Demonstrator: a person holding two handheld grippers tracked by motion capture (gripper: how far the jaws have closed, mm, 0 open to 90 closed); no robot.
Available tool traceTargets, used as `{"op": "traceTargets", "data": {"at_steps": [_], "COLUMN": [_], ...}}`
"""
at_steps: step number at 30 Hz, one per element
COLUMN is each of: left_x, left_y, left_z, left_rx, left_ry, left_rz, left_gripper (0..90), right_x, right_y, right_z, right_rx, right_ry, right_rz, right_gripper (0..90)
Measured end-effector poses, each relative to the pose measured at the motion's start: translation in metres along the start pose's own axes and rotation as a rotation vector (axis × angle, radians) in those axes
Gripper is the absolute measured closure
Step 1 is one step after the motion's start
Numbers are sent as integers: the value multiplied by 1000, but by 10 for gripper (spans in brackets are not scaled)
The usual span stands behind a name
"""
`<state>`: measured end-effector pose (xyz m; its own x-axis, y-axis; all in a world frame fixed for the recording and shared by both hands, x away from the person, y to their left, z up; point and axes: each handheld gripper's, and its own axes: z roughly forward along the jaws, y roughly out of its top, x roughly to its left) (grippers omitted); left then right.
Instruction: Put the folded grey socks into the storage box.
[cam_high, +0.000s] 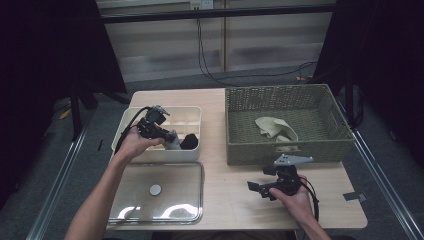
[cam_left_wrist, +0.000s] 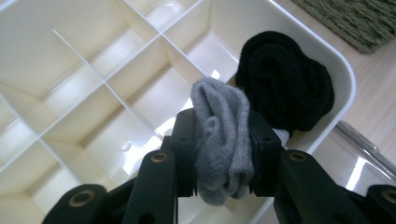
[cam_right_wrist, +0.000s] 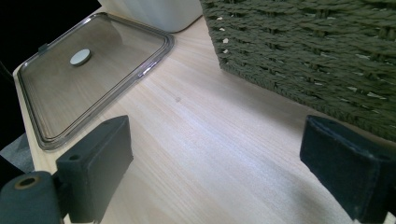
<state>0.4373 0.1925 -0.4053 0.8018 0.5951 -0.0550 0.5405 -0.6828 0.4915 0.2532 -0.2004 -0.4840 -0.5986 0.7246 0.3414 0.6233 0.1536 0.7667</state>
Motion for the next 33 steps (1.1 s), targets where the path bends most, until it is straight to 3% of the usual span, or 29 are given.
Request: {"op": "traceTargets", "data": {"at_steps": [4, 5, 7, 9, 12, 13, 15, 19, 23, 28, 33], "left_x": [-2, -2, -2, -2, -3, 0, -2, -3, -2, -2, 1], "left_y": [0, 1, 0, 0, -1, -1, -1, -2, -4, -3, -2], "left_z": [3, 4, 8, 10, 13, 12, 14, 23, 28, 34, 42], "left_rx": [12, 44, 73, 78, 69, 97, 117, 148, 148, 172, 180], "left_ry": [-17, -40, -46, -48, -54, -62, -68, -62, -69, -70, -80], "left_rz": [13, 9, 17, 20, -14, 21, 3, 15, 2, 13, -10], "left_gripper": [687, 682, 678, 676, 674, 674, 676, 687, 696, 702, 704], "right_x": [0, 0, 0, 0, 0, 0, 0, 0, 0, 0, 0], "right_y": [0, 0, 0, 0, 0, 0, 0, 0, 0, 0, 0], "right_z": [1, 1, 1, 1, 1, 1, 2, 2, 2, 3, 3], "right_rx": [3, 4, 3, 4, 5, 5, 10, 12, 13, 15, 17], "right_ry": [3, 3, 2, 1, -2, -2, -2, -3, -4, -1, -5], "right_rz": [-3, -3, -3, -2, -1, -1, 0, 0, -1, 1, 0], "right_gripper": [88, 88, 88, 86, 84, 84, 84, 84, 84, 83, 84]}}
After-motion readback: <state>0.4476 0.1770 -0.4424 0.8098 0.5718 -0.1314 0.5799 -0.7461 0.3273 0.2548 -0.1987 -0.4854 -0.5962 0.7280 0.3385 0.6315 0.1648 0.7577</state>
